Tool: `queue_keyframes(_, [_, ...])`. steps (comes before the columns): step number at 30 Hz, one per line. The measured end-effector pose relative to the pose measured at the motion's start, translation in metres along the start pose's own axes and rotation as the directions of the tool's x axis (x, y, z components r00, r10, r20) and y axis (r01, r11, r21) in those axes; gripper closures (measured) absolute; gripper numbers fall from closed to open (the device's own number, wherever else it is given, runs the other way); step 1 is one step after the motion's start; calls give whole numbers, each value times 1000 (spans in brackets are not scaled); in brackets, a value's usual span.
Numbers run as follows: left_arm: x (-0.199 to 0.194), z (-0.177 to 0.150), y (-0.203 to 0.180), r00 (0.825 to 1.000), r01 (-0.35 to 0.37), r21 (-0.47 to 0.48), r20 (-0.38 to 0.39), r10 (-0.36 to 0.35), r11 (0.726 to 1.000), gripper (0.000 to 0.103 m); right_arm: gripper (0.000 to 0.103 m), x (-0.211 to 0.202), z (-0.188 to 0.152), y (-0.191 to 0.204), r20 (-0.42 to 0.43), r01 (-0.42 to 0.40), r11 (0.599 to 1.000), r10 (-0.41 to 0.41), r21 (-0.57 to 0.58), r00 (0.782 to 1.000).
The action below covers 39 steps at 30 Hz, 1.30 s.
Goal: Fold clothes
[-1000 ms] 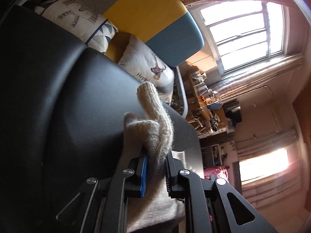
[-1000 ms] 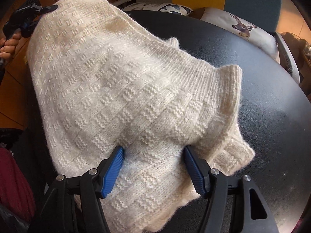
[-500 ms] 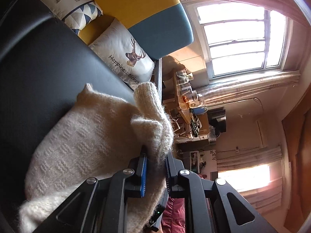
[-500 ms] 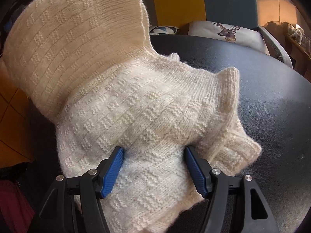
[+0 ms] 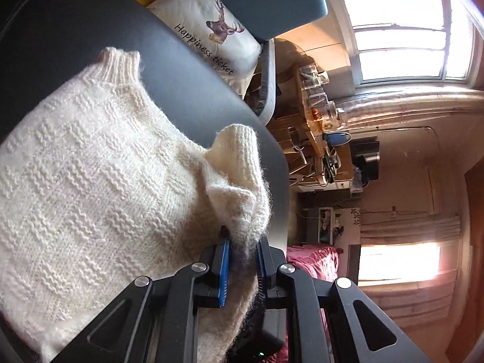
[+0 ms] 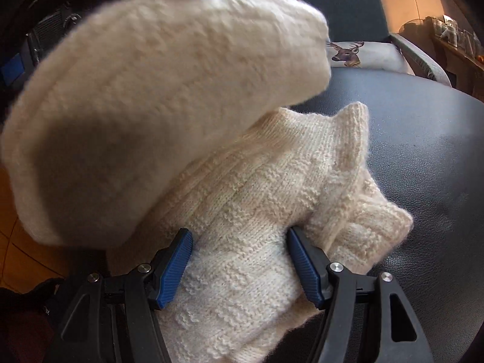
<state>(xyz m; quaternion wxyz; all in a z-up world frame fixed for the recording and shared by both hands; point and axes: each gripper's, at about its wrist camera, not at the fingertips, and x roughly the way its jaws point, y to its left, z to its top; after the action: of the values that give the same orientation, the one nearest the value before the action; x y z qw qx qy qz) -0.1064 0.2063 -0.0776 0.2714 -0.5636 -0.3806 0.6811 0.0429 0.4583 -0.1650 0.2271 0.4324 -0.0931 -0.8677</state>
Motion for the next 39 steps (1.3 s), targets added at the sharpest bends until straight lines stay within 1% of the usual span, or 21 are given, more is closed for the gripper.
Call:
queue_keyframes(2, [11, -1, 6, 1000, -28, -10, -15, 28, 1000, 88, 35, -6, -4, -5, 14, 0, 1000, 0, -2, 1000])
queue_keyframes(8, [28, -3, 14, 996, -37, -25, -77, 35, 999, 87, 36, -36, -21, -19, 44, 8, 1000, -7, -18, 999])
queue_keyframes(10, [27, -4, 12, 994, -8, -41, -108, 4, 999, 84, 36, -51, -31, -24, 60, 17, 1000, -16, -18, 998])
queue_keyframes(11, [24, -4, 9, 992, 19, -55, -124, -26, 998, 80, 36, -55, -33, -21, 66, 22, 1000, -21, -17, 998])
queue_keyframes(13, [17, -6, 4, 983, 78, -78, -159, -89, 994, 79, 36, -72, -43, -22, 79, 34, 999, -33, -8, 996])
queue_keyframes(15, [1, -5, -8, 973, 134, -50, -185, -141, 990, 79, 36, -89, -54, -23, 78, 49, 999, -49, 5, 996])
queue_keyframes(17, [-26, -1, -14, 974, 164, 12, -161, -160, 986, 78, 36, -108, -68, -24, 70, 57, 998, -57, 11, 996])
queue_keyframes(18, [-41, 2, -14, 978, 165, 49, -138, -157, 985, 75, 36, -118, -76, -23, 67, 58, 998, -59, 11, 996])
queue_keyframes(19, [-56, 6, -12, 985, 149, 93, -106, -139, 984, 73, 36, -126, -80, -17, 77, 48, 999, -49, 21, 996])
queue_keyframes(20, [-72, 10, -7, 991, 120, 137, -69, -111, 983, 69, 36, -134, -82, -9, 92, 33, 999, -36, 35, 995])
queue_keyframes(21, [-88, 13, 2, 998, 69, 180, -23, -66, 981, 68, 36, -141, -84, -2, 107, 17, 999, -22, 48, 994])
queue_keyframes(22, [-102, 16, 13, 999, 24, 210, 19, -29, 977, 68, 36, -150, -84, 4, 129, -17, 998, 9, 60, 992])
queue_keyframes(24, [-125, 19, 40, 996, -48, 235, 83, 29, 971, 67, 36, -150, -68, 34, 180, -107, 993, 98, 42, 979])
queue_keyframes(25, [-136, 20, 54, 993, -74, 240, 109, 49, 968, 67, 35, -139, -47, 65, 201, -159, 987, 153, 14, 968])
queue_keyframes(28, [-154, 18, 91, 985, -129, 245, 141, 97, 961, 67, 32, -92, 26, 126, 174, -292, 954, 299, -67, 938])
queue_keyframes(30, [-155, 13, 107, 981, -170, 280, 143, 134, 945, 67, 32, -69, 49, 144, 92, -309, 947, 317, -93, 944])
queue_keyframes(32, [-155, 5, 117, 974, -211, 333, 148, 170, 919, 67, 32, -45, 62, 146, 15, -316, 945, 318, -80, 948])
queue_keyframes(34, [-153, -3, 119, 977, -204, 398, 137, 162, 895, 67, 32, -21, 73, 146, -59, -322, 945, 319, -61, 946])
queue_keyframes(36, [-147, -5, 110, 983, -174, 454, 128, 129, 874, 67, 32, 3, 85, 147, -133, -327, 944, 319, -41, 938])
queue_keyframes(37, [-144, -5, 103, 986, -155, 482, 123, 109, 862, 67, 32, 13, 87, 147, -144, -351, 936, 346, -16, 927])
queue_keyframes(39, [-136, -4, 88, 991, -126, 538, 112, 77, 833, 67, 32, 32, 89, 145, -132, -421, 905, 425, 61, 895])
